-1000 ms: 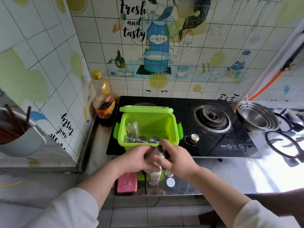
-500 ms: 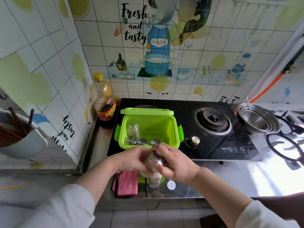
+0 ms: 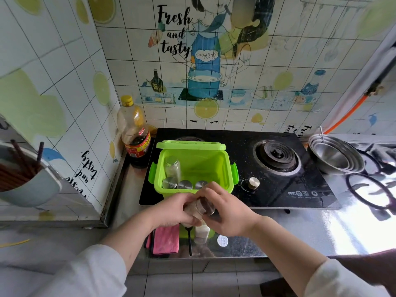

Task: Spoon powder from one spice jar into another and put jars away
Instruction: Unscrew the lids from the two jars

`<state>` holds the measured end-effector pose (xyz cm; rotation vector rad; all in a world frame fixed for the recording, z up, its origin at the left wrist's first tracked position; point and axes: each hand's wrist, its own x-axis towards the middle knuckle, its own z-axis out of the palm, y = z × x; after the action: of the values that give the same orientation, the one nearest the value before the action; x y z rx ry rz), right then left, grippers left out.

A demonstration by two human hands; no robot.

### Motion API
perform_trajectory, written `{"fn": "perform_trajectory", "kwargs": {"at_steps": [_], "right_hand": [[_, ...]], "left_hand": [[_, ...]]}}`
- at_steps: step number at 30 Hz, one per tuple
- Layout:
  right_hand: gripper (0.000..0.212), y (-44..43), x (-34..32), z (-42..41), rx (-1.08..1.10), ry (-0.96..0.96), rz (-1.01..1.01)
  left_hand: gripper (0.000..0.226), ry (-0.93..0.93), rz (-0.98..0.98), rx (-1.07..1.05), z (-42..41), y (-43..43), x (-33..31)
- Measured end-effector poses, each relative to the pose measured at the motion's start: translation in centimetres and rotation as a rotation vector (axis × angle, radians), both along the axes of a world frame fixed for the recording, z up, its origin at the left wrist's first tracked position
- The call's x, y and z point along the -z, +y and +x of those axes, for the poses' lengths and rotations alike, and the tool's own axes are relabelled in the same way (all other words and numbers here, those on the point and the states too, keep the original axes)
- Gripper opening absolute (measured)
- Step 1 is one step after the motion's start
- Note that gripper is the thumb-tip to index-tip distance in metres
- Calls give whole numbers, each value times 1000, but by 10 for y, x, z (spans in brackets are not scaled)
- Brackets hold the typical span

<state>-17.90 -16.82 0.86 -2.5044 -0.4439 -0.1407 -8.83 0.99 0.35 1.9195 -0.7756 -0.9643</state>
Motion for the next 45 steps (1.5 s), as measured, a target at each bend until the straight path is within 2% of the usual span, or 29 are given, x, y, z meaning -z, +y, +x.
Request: {"fn": "perform_trajectory", "kwargs": {"at_steps": [5, 10, 14, 19, 24, 28, 30, 33, 39, 45], "right_hand": [[52, 0, 2, -1, 64, -35, 67], [69, -1, 7, 2, 188, 159, 1], [59, 1, 11, 4, 159, 156, 44], [55, 0, 9, 0, 40, 121, 126], [37, 6, 6, 0, 30, 67, 177], [69, 9, 5, 4, 226, 241, 56], [62, 9, 6, 4, 231, 288, 34], [50, 11, 12, 2, 212, 259, 70], [51, 7, 21, -4, 141, 212, 85], [49, 1, 22, -5, 133, 148, 146]], "left_hand": [[51, -26, -3, -35, -2, 0, 3], [47, -28, -14, -61, -2, 1, 6], [48, -41, -9, -85, -4, 0, 9], [63, -117, 16, -79, -6, -1, 12], [49, -130, 30, -73, -6, 1, 17], [55, -87, 37, -93, -7, 1, 19], [51, -127, 51, -110, -8, 1, 19], [53, -134, 57, -133, -9, 1, 21], [61, -111, 68, -172, -10, 4, 26], [57, -75, 32, -213, -15, 10, 38]]}}
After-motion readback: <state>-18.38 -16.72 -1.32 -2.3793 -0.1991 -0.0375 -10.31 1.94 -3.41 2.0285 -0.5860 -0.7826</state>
